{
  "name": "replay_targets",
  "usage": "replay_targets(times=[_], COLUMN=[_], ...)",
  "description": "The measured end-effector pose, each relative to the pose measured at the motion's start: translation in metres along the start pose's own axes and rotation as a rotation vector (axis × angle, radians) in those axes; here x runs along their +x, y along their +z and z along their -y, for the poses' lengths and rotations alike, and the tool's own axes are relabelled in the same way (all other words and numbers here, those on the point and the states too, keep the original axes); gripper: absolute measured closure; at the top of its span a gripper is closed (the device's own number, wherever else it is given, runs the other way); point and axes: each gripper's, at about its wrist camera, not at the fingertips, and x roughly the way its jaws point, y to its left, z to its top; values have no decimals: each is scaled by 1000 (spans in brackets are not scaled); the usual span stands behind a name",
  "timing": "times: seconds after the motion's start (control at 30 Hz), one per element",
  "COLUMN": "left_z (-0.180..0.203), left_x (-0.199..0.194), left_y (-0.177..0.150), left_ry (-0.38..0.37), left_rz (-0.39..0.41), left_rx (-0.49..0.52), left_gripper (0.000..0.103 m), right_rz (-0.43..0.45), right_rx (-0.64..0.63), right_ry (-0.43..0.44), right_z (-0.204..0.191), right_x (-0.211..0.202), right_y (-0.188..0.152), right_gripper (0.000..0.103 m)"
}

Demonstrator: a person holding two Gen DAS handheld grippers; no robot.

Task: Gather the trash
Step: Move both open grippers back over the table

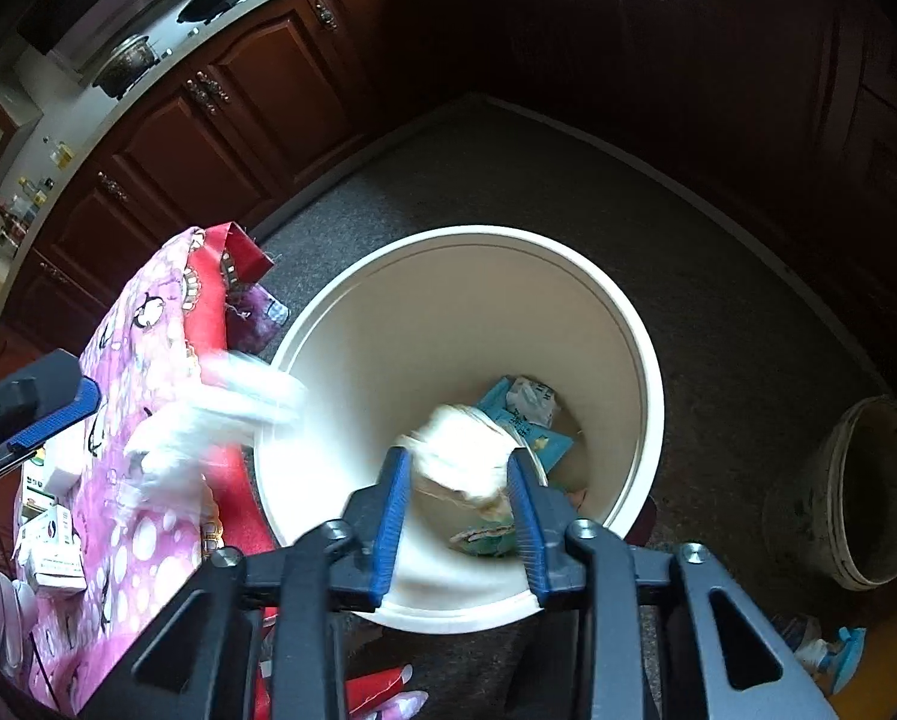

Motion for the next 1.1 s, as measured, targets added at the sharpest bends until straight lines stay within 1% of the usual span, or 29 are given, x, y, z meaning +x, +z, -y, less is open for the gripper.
replay_targets(times=[0.17,0.4,0.6,0.8,0.93,1.1], left_z=[1,2,-4,-17,-32,-64], left_x=[-1,-11,-25,-51,-76,-110], left_y=[2,-8,-17,-27,-38,-55], left_ry=[11,69,119,156,186,229], left_rz=[-6,8,34,67,85,99], left_rx=[8,41,51,38,21,-21], left_gripper=[47,47,47,47,47,47], right_rz=[-1,-1,15,41,58,53], right_rx=[10,5,-27,-70,-130,-214], right_ry=[10,14,16,48,95,156], right_z=[1,-4,-16,-39,-69,-109], right_x=[-3,-7,-15,-32,-45,-52], right_y=[0,-2,-3,-3,-4,-10], right_gripper=[71,69,65,65,64,62])
